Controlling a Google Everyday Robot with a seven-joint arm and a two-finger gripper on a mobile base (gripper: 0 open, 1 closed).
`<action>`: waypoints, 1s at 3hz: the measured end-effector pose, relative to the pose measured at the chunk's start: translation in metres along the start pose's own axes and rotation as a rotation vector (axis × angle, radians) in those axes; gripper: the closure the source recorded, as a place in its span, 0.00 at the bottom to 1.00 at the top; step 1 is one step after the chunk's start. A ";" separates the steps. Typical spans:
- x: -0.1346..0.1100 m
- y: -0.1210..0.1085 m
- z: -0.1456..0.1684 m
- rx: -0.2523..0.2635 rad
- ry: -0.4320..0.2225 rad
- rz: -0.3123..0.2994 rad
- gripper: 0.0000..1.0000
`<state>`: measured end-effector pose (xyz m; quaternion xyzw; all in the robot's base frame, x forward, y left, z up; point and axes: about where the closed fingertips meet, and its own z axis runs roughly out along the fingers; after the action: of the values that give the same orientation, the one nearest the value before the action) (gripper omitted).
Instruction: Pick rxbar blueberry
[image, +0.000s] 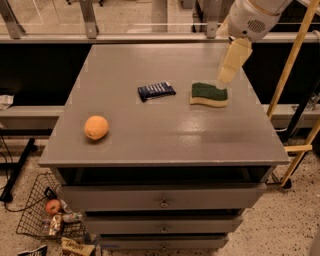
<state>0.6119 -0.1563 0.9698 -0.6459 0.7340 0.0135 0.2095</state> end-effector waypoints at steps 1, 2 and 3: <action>-0.008 -0.012 -0.009 0.036 -0.030 -0.003 0.00; -0.008 -0.012 -0.007 0.033 -0.028 -0.003 0.00; -0.020 -0.020 0.015 0.024 -0.094 0.019 0.00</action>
Offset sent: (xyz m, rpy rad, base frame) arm 0.0097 0.0027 0.0140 0.0252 -0.0397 -0.0017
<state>0.6366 -0.1362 0.9673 -0.6350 0.7296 0.0371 0.2512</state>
